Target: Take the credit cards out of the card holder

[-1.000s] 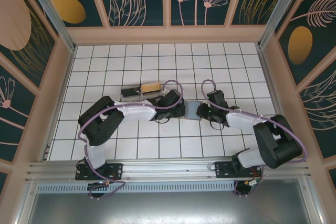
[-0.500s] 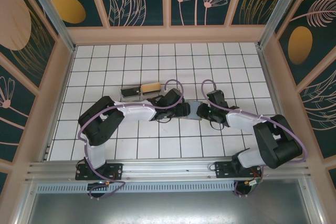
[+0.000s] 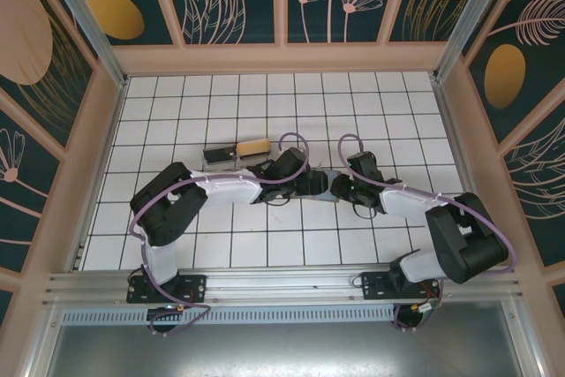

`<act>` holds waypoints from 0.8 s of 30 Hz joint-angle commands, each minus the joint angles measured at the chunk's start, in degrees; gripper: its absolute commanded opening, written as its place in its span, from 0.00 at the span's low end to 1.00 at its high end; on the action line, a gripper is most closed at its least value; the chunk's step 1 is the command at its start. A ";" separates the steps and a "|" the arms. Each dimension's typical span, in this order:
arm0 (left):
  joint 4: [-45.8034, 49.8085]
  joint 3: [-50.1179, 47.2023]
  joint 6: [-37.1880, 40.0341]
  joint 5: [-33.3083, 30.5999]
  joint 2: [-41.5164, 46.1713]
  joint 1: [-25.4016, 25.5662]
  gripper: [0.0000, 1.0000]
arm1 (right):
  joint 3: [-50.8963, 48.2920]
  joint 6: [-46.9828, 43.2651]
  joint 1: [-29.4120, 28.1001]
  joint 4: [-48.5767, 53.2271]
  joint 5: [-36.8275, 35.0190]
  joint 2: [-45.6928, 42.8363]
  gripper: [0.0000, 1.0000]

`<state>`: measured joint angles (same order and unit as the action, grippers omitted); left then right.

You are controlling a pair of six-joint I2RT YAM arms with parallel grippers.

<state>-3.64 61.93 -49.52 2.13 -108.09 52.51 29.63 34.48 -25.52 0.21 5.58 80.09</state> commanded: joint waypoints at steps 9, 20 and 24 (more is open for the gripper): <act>0.30 -0.51 1.98 0.42 2.64 0.12 0.99 | -0.62 0.06 -0.67 0.34 -0.42 1.38 0.33; -5.33 -1.61 1.72 6.59 2.10 0.13 0.98 | -0.80 0.06 -0.68 0.23 -0.40 1.64 0.33; -9.58 -1.65 1.01 10.77 1.93 0.14 0.99 | -1.06 0.36 -0.59 0.07 -0.73 1.20 0.33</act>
<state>-8.10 60.86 -48.25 8.69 -107.18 52.51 29.61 34.48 -25.61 0.14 5.41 80.23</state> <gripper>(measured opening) 0.986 0.333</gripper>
